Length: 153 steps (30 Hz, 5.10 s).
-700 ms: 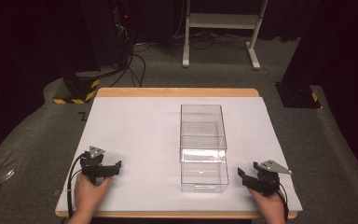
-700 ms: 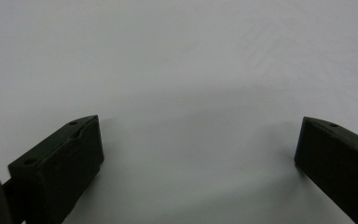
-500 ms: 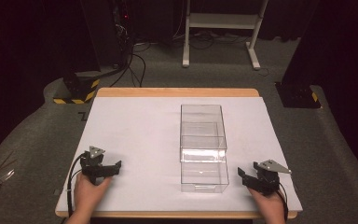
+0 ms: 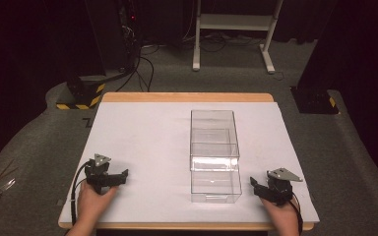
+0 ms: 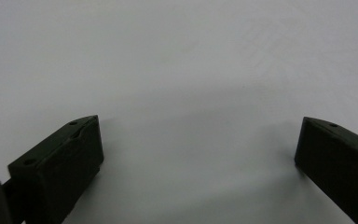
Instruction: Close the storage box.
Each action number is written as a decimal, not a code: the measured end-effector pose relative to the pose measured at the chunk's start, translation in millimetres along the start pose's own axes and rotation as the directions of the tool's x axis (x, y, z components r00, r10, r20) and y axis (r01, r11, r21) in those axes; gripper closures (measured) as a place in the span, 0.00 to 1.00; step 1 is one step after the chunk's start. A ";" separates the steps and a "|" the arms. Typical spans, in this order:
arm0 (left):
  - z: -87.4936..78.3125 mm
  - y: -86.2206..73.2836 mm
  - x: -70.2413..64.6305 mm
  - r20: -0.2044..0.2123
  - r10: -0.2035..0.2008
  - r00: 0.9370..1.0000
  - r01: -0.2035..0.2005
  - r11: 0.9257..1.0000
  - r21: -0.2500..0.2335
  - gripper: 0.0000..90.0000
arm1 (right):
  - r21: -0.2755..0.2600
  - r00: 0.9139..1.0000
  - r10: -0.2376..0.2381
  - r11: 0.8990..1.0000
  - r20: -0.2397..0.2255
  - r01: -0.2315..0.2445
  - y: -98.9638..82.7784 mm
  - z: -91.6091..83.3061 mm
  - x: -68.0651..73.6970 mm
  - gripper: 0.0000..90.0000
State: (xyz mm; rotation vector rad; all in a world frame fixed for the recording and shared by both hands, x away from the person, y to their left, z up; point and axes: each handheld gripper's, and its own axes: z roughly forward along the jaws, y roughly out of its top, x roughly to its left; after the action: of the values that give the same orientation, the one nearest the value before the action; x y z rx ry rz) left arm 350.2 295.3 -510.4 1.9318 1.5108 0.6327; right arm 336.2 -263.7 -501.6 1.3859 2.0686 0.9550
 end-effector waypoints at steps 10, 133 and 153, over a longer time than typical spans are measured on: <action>0.1 -0.1 -0.2 -0.002 0.000 1.000 0.000 1.000 -0.002 0.01 | -0.024 1.000 0.004 1.000 -0.031 -0.005 -0.4 -2.8 -0.9 0.29; -0.1 -0.1 -0.3 -0.003 0.001 1.000 -0.001 1.000 -0.001 0.01 | -0.247 0.964 -0.123 0.967 -0.235 0.063 8.5 -75.8 63.8 0.29; 0.0 0.0 -0.2 -0.002 0.001 1.000 -0.001 1.000 -0.001 0.01 | -0.237 0.959 -0.149 0.967 -0.243 0.090 6.7 -68.0 70.7 0.27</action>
State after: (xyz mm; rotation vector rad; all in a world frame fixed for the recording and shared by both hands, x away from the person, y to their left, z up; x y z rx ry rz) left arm 350.1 295.1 -510.4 1.9317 1.5103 0.6360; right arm 265.3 -216.2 -452.7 1.0532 2.1214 1.3305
